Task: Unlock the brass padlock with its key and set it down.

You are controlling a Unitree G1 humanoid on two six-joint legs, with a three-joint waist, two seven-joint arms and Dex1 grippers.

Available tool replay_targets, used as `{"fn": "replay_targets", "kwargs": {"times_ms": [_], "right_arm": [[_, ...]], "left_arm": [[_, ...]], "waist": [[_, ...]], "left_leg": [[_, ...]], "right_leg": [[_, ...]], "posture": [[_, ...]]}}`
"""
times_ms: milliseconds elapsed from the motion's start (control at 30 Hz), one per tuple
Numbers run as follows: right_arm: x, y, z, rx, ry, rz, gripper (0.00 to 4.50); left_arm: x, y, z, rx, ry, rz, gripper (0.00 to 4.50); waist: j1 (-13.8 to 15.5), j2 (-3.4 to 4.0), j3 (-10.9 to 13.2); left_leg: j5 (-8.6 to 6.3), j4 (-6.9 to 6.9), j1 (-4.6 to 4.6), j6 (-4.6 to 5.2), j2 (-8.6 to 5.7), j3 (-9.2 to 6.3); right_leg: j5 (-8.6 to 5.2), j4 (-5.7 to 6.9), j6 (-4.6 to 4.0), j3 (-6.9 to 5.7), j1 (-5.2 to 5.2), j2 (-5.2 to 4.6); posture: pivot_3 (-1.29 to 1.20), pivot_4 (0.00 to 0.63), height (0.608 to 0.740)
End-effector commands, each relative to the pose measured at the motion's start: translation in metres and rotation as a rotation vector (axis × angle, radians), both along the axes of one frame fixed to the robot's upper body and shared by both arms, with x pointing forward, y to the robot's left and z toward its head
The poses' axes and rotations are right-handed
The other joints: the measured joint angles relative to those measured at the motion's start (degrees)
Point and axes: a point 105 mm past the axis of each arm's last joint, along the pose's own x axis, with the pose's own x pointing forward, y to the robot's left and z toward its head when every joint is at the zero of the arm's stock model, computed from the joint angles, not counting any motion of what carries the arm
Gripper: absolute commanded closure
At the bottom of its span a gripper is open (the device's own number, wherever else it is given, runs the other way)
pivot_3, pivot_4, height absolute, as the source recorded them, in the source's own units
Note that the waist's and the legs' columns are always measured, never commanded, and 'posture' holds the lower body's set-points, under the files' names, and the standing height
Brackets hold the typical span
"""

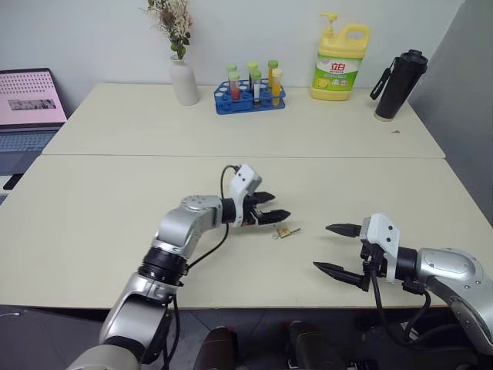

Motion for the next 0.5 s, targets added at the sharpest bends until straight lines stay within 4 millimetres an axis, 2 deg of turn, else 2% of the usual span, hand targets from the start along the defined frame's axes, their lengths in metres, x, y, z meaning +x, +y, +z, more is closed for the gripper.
{"fn": "replay_targets", "kwargs": {"times_ms": [33,133,267,367,500], "right_arm": [[0.004,-0.006,0.012,-0.009,-0.049,0.0,0.0],[0.007,-0.009,0.014,-0.021,-0.057,0.0,0.0],[0.011,-0.019,0.015,-0.07,-0.049,0.042,0.0],[0.013,-0.023,0.017,-0.083,-0.037,0.07,0.0],[0.016,-0.026,0.017,-0.1,-0.022,0.102,0.0]], "left_arm": [[-0.021,0.024,0.022,0.086,-0.206,-0.061,0.5],[-0.034,0.04,0.025,0.115,-0.238,-0.055,0.5],[-0.073,0.068,0.013,0.221,-0.239,-0.084,0.5],[-0.091,0.077,0.008,0.236,-0.193,-0.081,0.5],[-0.099,0.079,0.009,0.222,-0.166,-0.061,0.5]], "waist": [[-0.2,0.01,0.0],[0.0,0.0,0.0],[0.0,-0.01,0.0],[0.2,-0.01,0.0],[0.5,-0.02,0.0]], "left_leg": [[0.0,-0.02,0.03,-0.01,0.02,0.05],[0.0,-0.06,0.04,-0.01,0.09,0.06],[-0.01,-0.05,0.03,0.0,0.06,0.08],[-0.01,-0.05,0.03,0.01,0.08,0.05],[-0.02,-0.05,0.03,0.02,0.06,0.0]], "right_leg": [[0.0,-0.01,0.0,0.07,0.0,0.0],[-0.01,-0.01,-0.02,0.06,-0.01,-0.03],[-0.02,-0.04,-0.03,0.05,0.0,-0.12],[-0.04,-0.05,-0.07,-0.01,0.0,-0.32],[-0.08,-0.05,-0.14,-0.08,0.01,-0.35]], "posture": [[0.0,0.15,0.74],[0.0,0.15,0.74],[0.0,0.15,0.74],[0.0,0.15,0.74],[0.0,0.15,0.74]]}}
